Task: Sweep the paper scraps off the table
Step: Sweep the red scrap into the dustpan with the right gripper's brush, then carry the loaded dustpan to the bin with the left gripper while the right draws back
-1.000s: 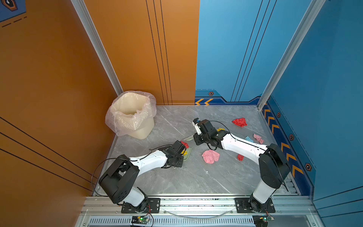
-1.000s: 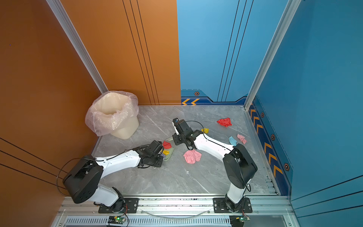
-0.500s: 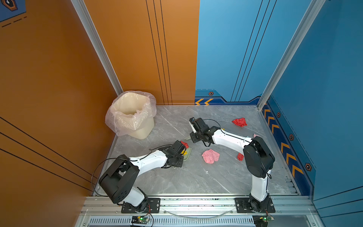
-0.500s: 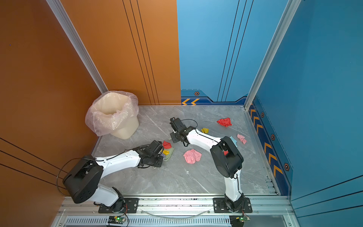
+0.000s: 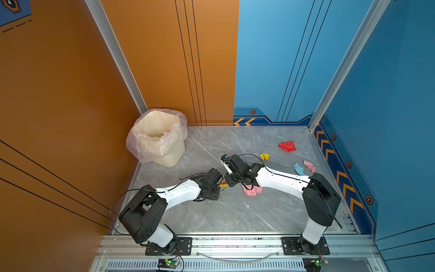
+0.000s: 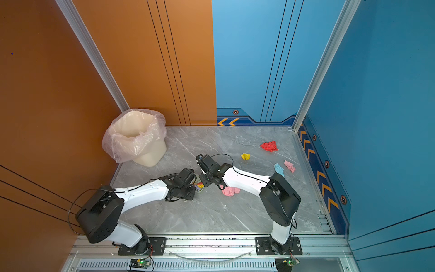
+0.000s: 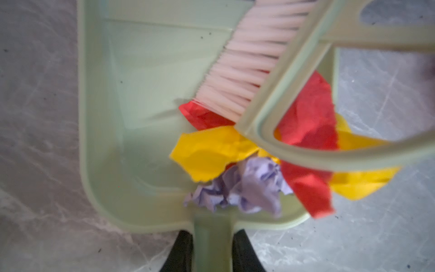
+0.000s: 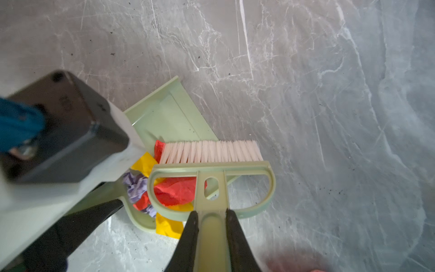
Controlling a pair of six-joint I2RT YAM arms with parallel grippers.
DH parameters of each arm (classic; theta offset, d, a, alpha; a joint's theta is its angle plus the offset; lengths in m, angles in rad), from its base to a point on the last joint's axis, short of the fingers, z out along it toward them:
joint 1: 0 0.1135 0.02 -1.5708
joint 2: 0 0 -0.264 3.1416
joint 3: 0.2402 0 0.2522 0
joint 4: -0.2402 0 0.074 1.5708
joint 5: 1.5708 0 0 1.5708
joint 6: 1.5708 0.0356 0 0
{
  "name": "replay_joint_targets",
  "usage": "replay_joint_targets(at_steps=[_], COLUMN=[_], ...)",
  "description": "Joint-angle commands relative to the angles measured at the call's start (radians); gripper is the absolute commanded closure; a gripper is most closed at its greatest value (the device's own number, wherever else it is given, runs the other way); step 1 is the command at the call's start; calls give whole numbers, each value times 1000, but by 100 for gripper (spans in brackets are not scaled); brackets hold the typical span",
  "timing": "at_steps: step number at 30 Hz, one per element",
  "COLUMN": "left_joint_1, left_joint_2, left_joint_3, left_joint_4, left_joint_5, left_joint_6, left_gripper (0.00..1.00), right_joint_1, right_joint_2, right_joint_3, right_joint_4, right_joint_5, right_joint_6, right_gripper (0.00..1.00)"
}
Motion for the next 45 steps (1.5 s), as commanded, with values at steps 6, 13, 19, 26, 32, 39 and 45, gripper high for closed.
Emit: replay_joint_targets(at_steps=[6,13,19,26,32,39,45], left_joint_1=[9,9,8,24,51,128,210], left_joint_2=[15,-17,-102,-173,-212,-236,-234], left_joint_3=[9,17,35,133,266,443,611], left_joint_4=[-31,-31,-52,-184,-337,-472,-556], left_joint_5=[3,1,-31,-53,-28,8,62], left_joint_6=[8,16,34,54,88,125,155], left_gripper=[100,100,100,100,100,100,100], right_joint_1=[-84,-146,-209,-253,-282,-309,-322], right_joint_2=[4,18,-32,-75,-113,-120,-114], right_joint_3=[31,84,79,49,-3,-41,-48], right_joint_4=[14,31,15,-3,19,36,47], right_joint_5=[-4,-13,-12,-21,-28,-48,-85], right_joint_6=[13,4,3,18,29,32,33], right_gripper=[100,100,100,100,100,100,100])
